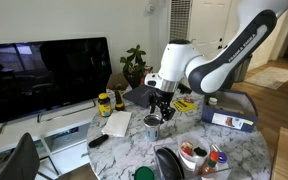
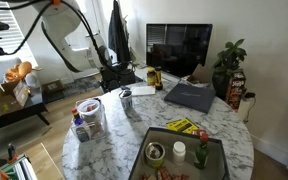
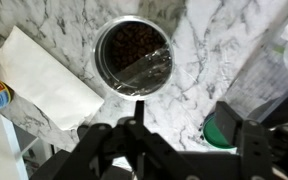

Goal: Shift the silver cup to the left

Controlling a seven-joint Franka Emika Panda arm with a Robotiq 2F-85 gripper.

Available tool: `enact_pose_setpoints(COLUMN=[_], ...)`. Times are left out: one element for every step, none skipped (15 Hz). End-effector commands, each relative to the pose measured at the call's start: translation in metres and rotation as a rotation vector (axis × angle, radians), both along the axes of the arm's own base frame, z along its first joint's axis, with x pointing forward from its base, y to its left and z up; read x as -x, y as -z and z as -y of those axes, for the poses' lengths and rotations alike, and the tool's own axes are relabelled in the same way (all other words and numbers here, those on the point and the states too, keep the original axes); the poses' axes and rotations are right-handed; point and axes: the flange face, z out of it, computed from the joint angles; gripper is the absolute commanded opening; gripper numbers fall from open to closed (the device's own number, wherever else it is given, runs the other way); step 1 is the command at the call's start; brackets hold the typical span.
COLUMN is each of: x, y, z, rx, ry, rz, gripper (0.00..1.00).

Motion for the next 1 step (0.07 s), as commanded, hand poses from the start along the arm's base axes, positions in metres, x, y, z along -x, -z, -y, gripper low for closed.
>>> enact_pose_setpoints(x=[-0.0044], y=[-0.0372], z=[0.0457], rx=[-0.067], ry=[-0.029], rz=[-0.025], gripper=[1.00])
